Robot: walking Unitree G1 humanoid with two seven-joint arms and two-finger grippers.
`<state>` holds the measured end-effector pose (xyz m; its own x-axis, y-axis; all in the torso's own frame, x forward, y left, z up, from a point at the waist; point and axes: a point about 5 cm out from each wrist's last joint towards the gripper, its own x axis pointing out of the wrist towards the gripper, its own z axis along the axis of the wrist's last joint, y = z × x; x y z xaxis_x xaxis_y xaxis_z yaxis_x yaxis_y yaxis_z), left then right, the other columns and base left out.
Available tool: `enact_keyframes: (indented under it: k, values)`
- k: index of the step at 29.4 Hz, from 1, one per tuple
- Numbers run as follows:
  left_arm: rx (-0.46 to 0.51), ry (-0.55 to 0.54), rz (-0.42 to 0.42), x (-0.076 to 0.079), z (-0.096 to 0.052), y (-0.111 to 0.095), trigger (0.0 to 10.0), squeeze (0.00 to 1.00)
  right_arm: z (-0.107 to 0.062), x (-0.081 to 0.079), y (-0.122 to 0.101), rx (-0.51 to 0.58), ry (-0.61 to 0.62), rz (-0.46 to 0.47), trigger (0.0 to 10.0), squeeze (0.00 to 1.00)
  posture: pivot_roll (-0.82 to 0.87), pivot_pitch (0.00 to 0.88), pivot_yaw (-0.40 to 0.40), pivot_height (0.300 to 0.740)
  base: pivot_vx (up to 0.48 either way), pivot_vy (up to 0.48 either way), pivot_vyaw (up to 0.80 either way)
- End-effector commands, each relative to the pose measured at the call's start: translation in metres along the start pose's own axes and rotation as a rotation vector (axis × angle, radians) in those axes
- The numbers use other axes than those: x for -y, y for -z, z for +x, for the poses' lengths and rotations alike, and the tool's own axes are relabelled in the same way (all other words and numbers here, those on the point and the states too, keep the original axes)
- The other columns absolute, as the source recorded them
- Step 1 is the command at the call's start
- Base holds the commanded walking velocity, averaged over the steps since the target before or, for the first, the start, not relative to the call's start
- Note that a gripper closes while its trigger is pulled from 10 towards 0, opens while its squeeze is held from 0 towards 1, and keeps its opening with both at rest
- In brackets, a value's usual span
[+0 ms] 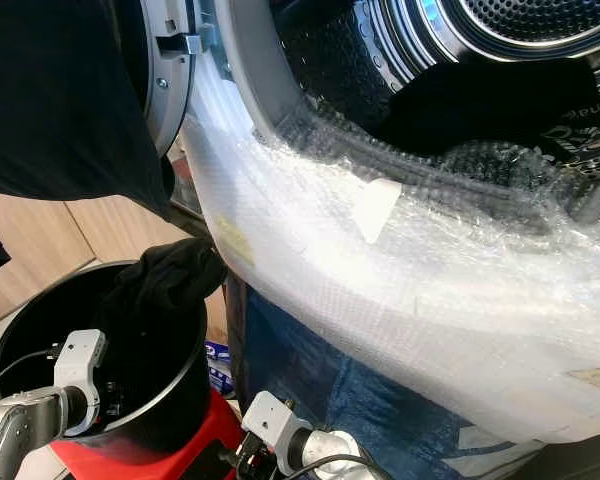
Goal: Clothes washing
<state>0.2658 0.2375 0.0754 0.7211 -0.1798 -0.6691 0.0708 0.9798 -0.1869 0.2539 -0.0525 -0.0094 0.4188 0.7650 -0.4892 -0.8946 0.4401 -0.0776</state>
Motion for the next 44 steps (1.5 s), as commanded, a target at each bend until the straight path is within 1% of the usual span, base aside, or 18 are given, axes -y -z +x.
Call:
enact_keyframes:
  k: [1,15,23,26,27,28,31,32,36,37,39,40,42,44]
  values:
    - [-0.038,-0.004,0.010,0.000,0.001,0.008,0.0,0.00,0.000,0.003,-0.004,0.017,0.004,-0.002,10.0,0.00,0.14,0.114,-0.032,0.740,0.000,0.000,0.00]
    - [-0.021,-0.006,-0.010,0.000,-0.001,0.008,0.0,0.00,0.000,0.006,-0.008,0.021,-0.010,-0.007,10.0,0.00,0.15,0.118,-0.040,0.740,0.000,0.000,0.00]
    - [0.007,-0.022,-0.025,-0.002,-0.005,0.004,0.0,0.00,0.001,0.007,-0.010,0.025,-0.011,-0.007,10.0,0.00,0.15,0.122,-0.044,0.740,0.000,0.000,0.00]
    - [0.030,-0.024,-0.034,-0.002,-0.009,0.002,0.0,0.00,0.001,0.007,-0.010,0.024,-0.014,-0.006,10.0,0.00,0.15,0.122,-0.044,0.740,0.000,0.000,0.00]
    - [0.042,-0.026,-0.037,-0.001,-0.010,0.000,0.0,0.00,0.001,0.007,-0.010,0.024,-0.015,-0.006,10.0,0.00,0.15,0.122,-0.044,0.740,0.000,0.000,0.00]
    - [0.073,-0.035,-0.043,-0.001,-0.015,-0.007,0.0,0.00,0.001,0.007,-0.010,0.024,-0.015,-0.005,10.0,0.00,0.16,0.122,-0.048,0.740,0.000,0.000,0.00]
    - [0.097,-0.041,-0.043,-0.002,-0.020,-0.012,0.0,0.00,0.000,0.008,-0.010,0.024,-0.014,-0.004,10.0,0.00,0.16,0.122,-0.049,0.740,0.000,0.000,0.00]
    - [0.122,-0.041,-0.042,-0.002,-0.025,-0.018,0.0,0.00,0.000,0.008,-0.010,0.023,-0.013,-0.004,10.0,0.00,0.16,0.122,-0.049,0.740,0.000,0.000,0.00]
    - [0.164,-0.051,-0.037,-0.002,-0.035,-0.027,0.0,0.00,0.000,0.009,-0.010,0.021,-0.014,-0.003,10.0,0.00,0.17,0.125,-0.056,0.740,0.000,0.000,0.00]
    - [0.191,-0.052,-0.026,-0.001,-0.041,-0.034,0.0,0.00,0.000,0.010,-0.010,0.020,-0.014,-0.004,10.0,0.00,0.17,0.125,-0.056,0.740,0.000,0.000,0.00]
    - [0.209,-0.047,-0.026,0.000,-0.045,-0.039,0.0,0.00,0.000,0.010,-0.010,0.020,-0.014,-0.004,10.0,0.00,0.17,0.125,-0.056,0.740,0.000,0.000,0.00]
    - [0.231,-0.034,-0.013,0.002,-0.049,-0.045,0.0,0.00,0.000,0.010,-0.011,0.022,-0.015,-0.004,10.0,0.00,0.17,0.125,-0.056,0.740,0.000,0.000,0.00]
    - [0.246,-0.021,0.001,0.005,-0.053,-0.049,0.0,0.00,0.000,0.010,-0.011,0.023,-0.016,-0.004,10.0,0.00,0.17,0.125,-0.056,0.740,0.000,0.000,0.00]
    - [0.267,0.016,0.028,0.012,-0.058,-0.056,0.0,0.00,0.001,0.010,-0.012,0.025,-0.016,-0.005,10.0,0.00,0.18,0.127,-0.058,0.740,0.000,0.000,0.00]
